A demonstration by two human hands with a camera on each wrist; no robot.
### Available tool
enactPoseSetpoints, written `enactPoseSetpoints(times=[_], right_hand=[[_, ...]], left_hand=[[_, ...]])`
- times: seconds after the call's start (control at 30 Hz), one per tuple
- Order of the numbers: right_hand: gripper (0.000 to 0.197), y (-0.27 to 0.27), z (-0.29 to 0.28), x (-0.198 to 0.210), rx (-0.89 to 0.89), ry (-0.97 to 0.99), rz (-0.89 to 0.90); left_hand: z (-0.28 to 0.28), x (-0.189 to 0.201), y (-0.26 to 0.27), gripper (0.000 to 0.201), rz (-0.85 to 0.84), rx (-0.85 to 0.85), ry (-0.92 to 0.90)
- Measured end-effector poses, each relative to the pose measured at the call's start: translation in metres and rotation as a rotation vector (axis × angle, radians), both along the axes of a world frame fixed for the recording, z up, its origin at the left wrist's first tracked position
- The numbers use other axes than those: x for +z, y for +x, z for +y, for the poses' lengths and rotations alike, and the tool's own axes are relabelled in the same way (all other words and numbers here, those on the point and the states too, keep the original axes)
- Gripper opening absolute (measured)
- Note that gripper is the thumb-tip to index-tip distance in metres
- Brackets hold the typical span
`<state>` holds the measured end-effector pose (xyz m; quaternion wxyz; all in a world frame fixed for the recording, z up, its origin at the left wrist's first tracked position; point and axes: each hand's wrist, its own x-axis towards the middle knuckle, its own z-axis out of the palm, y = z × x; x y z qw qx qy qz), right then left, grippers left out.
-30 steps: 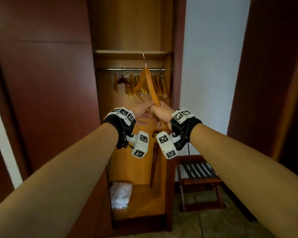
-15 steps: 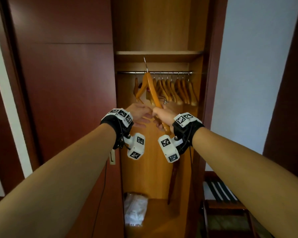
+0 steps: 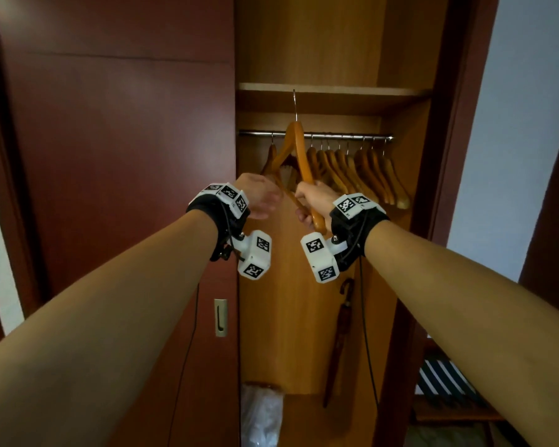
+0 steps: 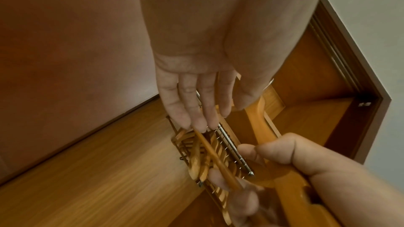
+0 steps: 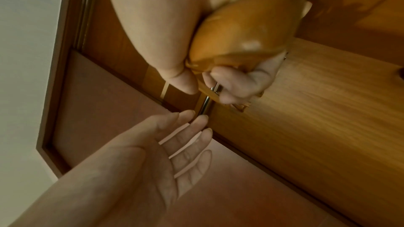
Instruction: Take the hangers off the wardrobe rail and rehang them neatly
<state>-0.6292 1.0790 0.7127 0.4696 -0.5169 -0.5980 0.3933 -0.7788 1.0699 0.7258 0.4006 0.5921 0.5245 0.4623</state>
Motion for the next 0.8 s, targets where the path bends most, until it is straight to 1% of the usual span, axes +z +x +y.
enactPoseSetpoints(times=[0.13,0.27,0.4,0.47,0.53,0.7,0.73,0.8], right_hand=[[0.024,-0.014,0.027,0.002,-0.006,-0.010,-0.033],[0.031,-0.029,0.064,0.005,-0.021,-0.016,-0.012],[0.032,-0.044,0.100,0.005,-0.025,-0.042,0.013],[0.035,-0.050,0.118,0.006,-0.021,-0.047,-0.007],[0.033,-0.055,0.139,0.008,-0.012,-0.062,-0.014],[0.017,-0.060,0.194,0.024,0.028,-0.117,-0.022],[0.017,-0.061,0.205,0.028,0.040,-0.125,-0.023],[0.025,-0.062,0.229,0.036,0.056,-0.123,-0.026]], left_hand=[[0.031,0.003,-0.016,0.013,0.044,0.074,0.063],[0.064,0.005,-0.028,0.019,0.041,0.090,0.050],[0.094,0.001,-0.041,0.019,0.073,0.111,0.049],[0.108,0.002,-0.047,0.020,0.069,0.115,0.047],[0.126,0.006,-0.049,0.021,0.070,0.114,0.042],[0.170,0.025,-0.045,0.021,0.099,0.101,0.067],[0.180,0.030,-0.043,0.021,0.105,0.099,0.072],[0.199,0.039,-0.040,0.019,0.108,0.105,0.072]])
